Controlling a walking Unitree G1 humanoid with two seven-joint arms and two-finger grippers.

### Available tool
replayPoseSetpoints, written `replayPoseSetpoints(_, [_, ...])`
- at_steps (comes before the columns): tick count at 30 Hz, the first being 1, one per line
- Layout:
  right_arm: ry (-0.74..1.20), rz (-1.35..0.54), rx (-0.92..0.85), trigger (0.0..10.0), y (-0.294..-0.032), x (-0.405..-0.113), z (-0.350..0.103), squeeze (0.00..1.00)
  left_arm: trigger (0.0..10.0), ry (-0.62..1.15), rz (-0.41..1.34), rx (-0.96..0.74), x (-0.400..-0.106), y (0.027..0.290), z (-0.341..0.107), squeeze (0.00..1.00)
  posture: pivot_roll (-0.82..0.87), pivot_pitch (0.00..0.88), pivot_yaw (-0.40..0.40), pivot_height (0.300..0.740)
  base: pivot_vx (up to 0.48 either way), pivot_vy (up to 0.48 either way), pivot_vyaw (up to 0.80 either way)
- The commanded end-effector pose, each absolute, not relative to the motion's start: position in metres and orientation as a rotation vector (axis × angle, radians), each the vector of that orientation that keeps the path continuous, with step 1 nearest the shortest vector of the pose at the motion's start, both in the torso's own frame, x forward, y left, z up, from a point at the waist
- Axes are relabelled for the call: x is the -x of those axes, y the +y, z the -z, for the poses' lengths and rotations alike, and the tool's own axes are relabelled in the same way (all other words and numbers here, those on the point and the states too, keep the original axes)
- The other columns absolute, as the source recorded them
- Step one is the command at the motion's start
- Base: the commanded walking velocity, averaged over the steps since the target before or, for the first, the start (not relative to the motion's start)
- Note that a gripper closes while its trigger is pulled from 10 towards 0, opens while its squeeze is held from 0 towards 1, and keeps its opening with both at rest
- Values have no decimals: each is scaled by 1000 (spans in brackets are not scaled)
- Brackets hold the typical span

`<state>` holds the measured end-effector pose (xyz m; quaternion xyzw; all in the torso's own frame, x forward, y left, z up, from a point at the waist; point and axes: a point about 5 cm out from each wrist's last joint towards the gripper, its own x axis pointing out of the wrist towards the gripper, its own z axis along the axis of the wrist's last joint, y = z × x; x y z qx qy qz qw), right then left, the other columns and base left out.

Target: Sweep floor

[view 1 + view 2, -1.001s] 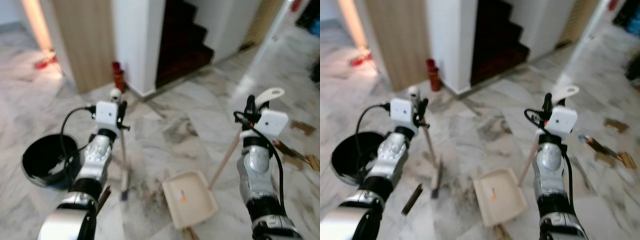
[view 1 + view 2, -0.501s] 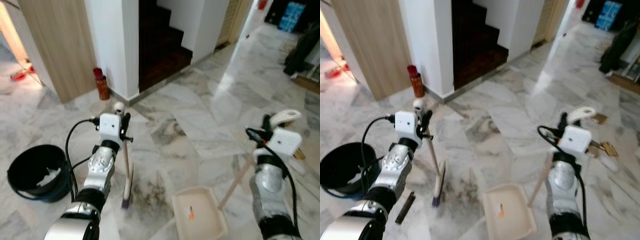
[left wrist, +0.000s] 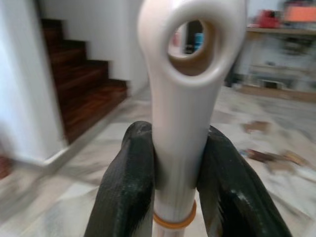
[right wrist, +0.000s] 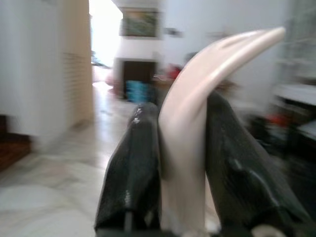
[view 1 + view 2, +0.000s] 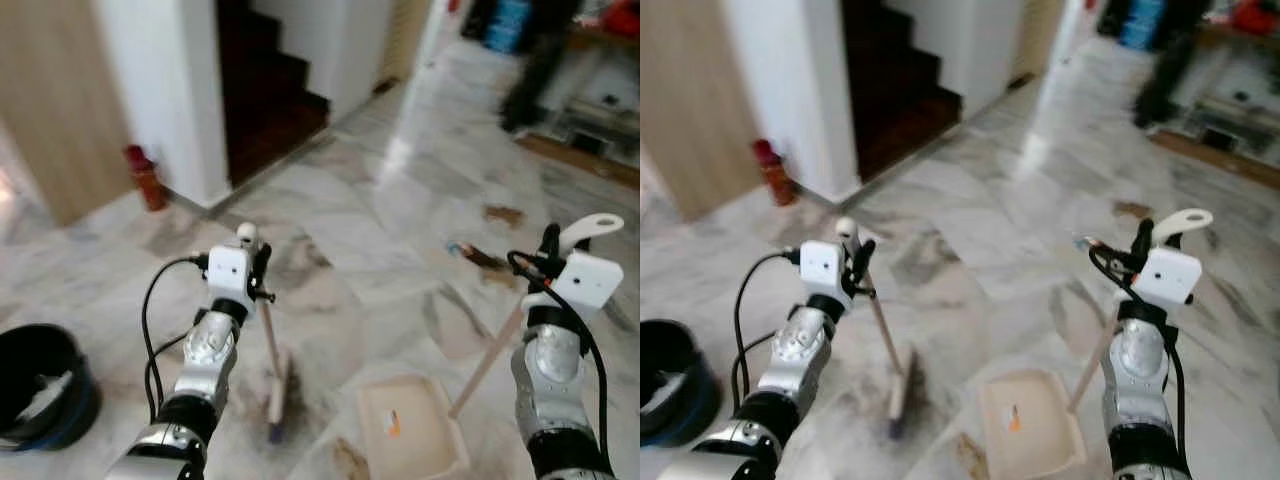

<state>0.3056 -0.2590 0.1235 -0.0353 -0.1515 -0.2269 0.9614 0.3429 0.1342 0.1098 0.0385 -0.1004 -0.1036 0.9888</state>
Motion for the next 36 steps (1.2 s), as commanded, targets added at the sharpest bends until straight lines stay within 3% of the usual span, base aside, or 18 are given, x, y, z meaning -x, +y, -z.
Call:
replayPoseSetpoints(1, [-347, 459, 72, 10000, -257, -310, -133, 0, 10000, -265, 238, -93, -347, 132, -125, 0, 102, 0, -53, 740, 0, 0, -800])
replayPoseSetpoints(14, [-323, 409, 51, 10000, -237, -316, -125, 0, 10000, -280, 205, -138, -354, 149, -135, 0, 119, 0, -45, 740, 0, 0, -800])
replayPoseSetpoints(28, [-273, 446, 30, 10000, -238, -307, -107, 0, 10000, -277, 239, -153, -354, 149, -138, 0, 132, 0, -14, 740, 0, 0, -800])
replayPoseSetpoints(36, [-248, 413, 13, 10000, -238, -308, -101, 0, 10000, -250, 254, -139, -350, 146, -129, 0, 122, 0, -28, 740, 0, 0, 0])
